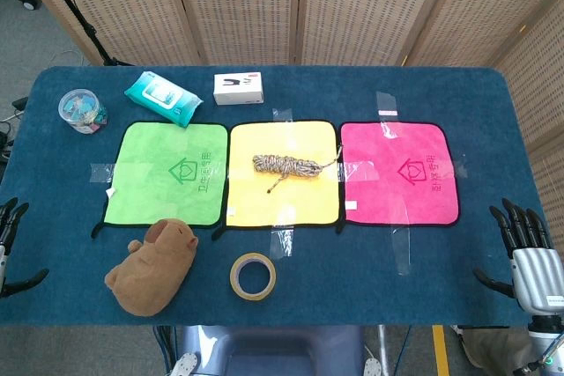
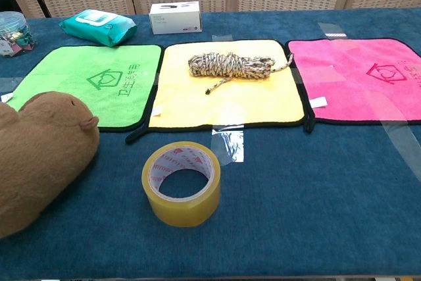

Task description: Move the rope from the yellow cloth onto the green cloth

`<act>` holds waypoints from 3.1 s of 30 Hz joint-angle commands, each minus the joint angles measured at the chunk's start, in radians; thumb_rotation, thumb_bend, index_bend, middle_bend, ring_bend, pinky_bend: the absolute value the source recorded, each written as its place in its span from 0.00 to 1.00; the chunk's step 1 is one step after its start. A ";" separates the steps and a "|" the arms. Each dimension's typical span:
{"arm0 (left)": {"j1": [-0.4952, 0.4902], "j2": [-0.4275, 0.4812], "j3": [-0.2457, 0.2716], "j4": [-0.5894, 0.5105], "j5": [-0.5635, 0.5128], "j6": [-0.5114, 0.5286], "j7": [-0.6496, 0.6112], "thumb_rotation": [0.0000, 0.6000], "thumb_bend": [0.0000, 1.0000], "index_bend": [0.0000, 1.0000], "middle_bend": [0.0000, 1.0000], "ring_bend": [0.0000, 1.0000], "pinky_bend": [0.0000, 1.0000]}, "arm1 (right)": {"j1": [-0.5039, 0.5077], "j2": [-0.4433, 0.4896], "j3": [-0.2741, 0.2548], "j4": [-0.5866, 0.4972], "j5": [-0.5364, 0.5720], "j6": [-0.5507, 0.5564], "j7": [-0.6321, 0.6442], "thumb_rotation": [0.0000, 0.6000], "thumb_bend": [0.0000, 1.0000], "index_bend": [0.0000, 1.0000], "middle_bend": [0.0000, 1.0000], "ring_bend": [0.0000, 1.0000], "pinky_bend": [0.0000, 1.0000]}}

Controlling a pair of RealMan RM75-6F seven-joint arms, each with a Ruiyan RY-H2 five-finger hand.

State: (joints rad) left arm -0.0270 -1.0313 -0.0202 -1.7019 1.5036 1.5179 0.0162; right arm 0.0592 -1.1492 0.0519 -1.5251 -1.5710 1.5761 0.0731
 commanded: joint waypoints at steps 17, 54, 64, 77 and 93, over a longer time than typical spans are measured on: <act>-0.299 0.137 -0.098 -0.086 0.067 -0.336 -0.102 1.00 0.01 0.00 0.00 0.00 0.00 | 0.011 -0.001 0.011 -0.003 0.030 -0.043 -0.007 1.00 0.00 0.00 0.00 0.00 0.00; -1.282 -0.522 -0.104 0.435 -0.736 -1.025 0.537 1.00 0.11 0.00 0.00 0.00 0.00 | 0.019 -0.002 0.085 0.079 0.238 -0.157 -0.011 1.00 0.00 0.00 0.00 0.00 0.00; -1.426 -0.612 -0.056 0.517 -0.917 -1.004 0.598 1.00 0.11 0.00 0.00 0.00 0.00 | 0.015 0.002 0.096 0.087 0.255 -0.159 -0.001 1.00 0.00 0.00 0.00 0.00 0.00; -1.506 -0.638 0.033 0.547 -1.050 -1.001 0.634 1.00 0.11 0.00 0.00 0.00 0.00 | 0.012 0.008 0.105 0.094 0.264 -0.160 0.013 1.00 0.00 0.00 0.00 0.00 0.00; -1.482 -0.505 0.151 0.419 -1.101 -0.945 0.636 1.00 0.11 0.00 0.00 0.00 0.00 | 0.013 0.006 0.101 0.088 0.255 -0.163 0.008 1.00 0.00 0.00 0.00 0.00 0.00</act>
State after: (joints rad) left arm -1.5128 -1.5402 0.1273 -1.2788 0.3996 0.5709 0.6551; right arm 0.0726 -1.1431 0.1533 -1.4375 -1.3163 1.4128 0.0810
